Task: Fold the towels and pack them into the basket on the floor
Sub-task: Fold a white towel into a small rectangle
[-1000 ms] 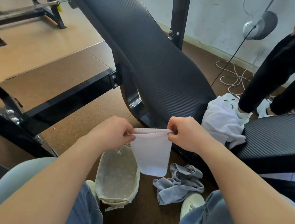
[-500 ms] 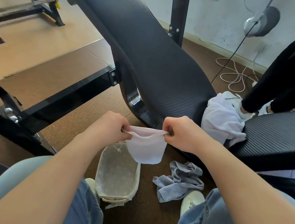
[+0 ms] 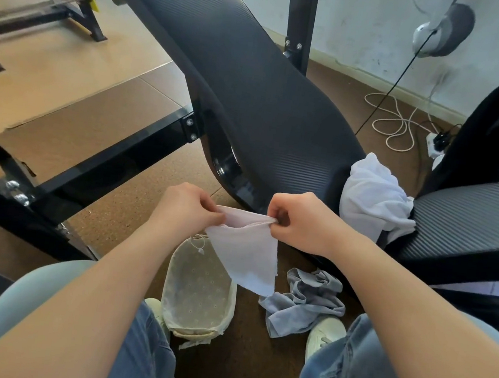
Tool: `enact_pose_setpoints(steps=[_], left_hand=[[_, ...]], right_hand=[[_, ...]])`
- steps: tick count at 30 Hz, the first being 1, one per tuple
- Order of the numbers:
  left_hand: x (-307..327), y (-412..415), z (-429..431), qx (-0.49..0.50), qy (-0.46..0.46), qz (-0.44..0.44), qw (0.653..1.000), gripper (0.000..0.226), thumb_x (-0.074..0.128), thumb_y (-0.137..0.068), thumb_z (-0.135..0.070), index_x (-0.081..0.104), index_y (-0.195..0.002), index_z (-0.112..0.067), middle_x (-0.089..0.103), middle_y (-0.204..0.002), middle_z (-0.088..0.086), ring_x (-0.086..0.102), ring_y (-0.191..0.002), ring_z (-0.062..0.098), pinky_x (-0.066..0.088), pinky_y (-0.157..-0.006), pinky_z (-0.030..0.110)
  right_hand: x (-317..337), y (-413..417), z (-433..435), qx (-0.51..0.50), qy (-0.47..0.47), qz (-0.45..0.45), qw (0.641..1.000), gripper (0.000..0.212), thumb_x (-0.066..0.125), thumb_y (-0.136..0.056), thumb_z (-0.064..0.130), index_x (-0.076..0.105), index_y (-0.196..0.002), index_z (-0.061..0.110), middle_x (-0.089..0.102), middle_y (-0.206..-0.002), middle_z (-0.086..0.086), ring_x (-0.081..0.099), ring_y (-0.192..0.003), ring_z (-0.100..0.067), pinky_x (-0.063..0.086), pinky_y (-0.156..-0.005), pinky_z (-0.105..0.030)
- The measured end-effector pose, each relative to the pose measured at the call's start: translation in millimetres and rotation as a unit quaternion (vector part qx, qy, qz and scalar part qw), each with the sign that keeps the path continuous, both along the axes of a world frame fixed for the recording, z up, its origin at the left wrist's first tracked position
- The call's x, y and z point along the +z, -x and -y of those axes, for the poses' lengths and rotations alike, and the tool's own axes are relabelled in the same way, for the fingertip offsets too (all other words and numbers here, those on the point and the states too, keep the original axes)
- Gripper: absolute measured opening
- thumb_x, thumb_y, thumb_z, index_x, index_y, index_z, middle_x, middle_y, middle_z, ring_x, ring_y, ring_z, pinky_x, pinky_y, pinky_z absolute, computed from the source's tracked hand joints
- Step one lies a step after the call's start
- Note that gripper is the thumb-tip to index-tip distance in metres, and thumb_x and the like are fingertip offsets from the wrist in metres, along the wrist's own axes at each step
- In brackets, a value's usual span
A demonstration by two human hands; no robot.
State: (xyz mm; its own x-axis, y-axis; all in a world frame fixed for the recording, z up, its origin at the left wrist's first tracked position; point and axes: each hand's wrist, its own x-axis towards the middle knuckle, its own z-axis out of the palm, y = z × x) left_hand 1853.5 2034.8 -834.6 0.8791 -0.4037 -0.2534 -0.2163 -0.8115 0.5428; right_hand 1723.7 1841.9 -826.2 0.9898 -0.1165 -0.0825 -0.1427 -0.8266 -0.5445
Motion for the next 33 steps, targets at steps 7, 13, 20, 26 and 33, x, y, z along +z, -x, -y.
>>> enact_pose_setpoints(steps=[7,13,20,26,33], left_hand=[[-4,-3,-5,0.012,0.007,-0.007,1.0,0.017,0.084,-0.083,-0.02,0.07,-0.091,-0.027,0.069,-0.095,0.0,0.071,-0.079,0.018,0.065,-0.074,0.038],[-6,-4,-4,-0.023,-0.03,-0.019,0.999,0.022,0.078,-0.088,-0.012,0.077,-0.107,-0.022,0.072,-0.099,0.0,0.072,-0.083,0.018,0.065,-0.076,0.036],[-8,-6,-3,-0.043,-0.045,-0.06,0.996,0.028,0.081,-0.084,-0.014,0.073,-0.103,-0.032,0.07,-0.099,-0.001,0.073,-0.077,0.014,0.065,-0.072,0.034],[-5,-5,-6,-0.056,-0.026,-0.093,0.994,0.015,0.08,-0.087,-0.023,0.073,-0.091,-0.037,0.072,-0.093,-0.006,0.073,-0.077,0.013,0.065,-0.067,0.031],[-2,-4,-4,-0.034,-0.002,-0.091,0.995,0.006,0.076,-0.09,-0.03,0.072,-0.089,-0.035,0.072,-0.089,-0.006,0.07,-0.081,0.014,0.064,-0.068,0.031]], right_hand=[[-4,-2,-8,0.028,0.009,-0.01,1.0,0.019,0.075,-0.09,0.019,0.061,-0.093,0.032,0.059,-0.081,0.018,0.062,-0.075,-0.005,0.047,-0.067,-0.013],[-7,-3,-9,0.02,0.031,-0.035,0.999,0.022,0.071,-0.094,0.022,0.074,-0.117,0.025,0.072,-0.104,0.009,0.065,-0.086,-0.008,0.053,-0.079,-0.016],[-11,-3,-9,0.015,0.061,-0.067,0.996,0.023,0.064,-0.099,0.021,0.075,-0.12,0.023,0.073,-0.108,0.004,0.064,-0.086,-0.01,0.049,-0.075,-0.014],[-12,-4,2,-0.045,0.039,-0.044,0.997,0.017,0.066,-0.097,0.02,0.075,-0.111,0.023,0.068,-0.1,0.007,0.061,-0.086,-0.008,0.041,-0.067,-0.011],[-8,-5,1,-0.069,-0.012,-0.032,0.997,0.008,0.068,-0.097,0.024,0.07,-0.103,0.028,0.07,-0.1,0.007,0.064,-0.082,-0.006,0.043,-0.066,-0.01]])
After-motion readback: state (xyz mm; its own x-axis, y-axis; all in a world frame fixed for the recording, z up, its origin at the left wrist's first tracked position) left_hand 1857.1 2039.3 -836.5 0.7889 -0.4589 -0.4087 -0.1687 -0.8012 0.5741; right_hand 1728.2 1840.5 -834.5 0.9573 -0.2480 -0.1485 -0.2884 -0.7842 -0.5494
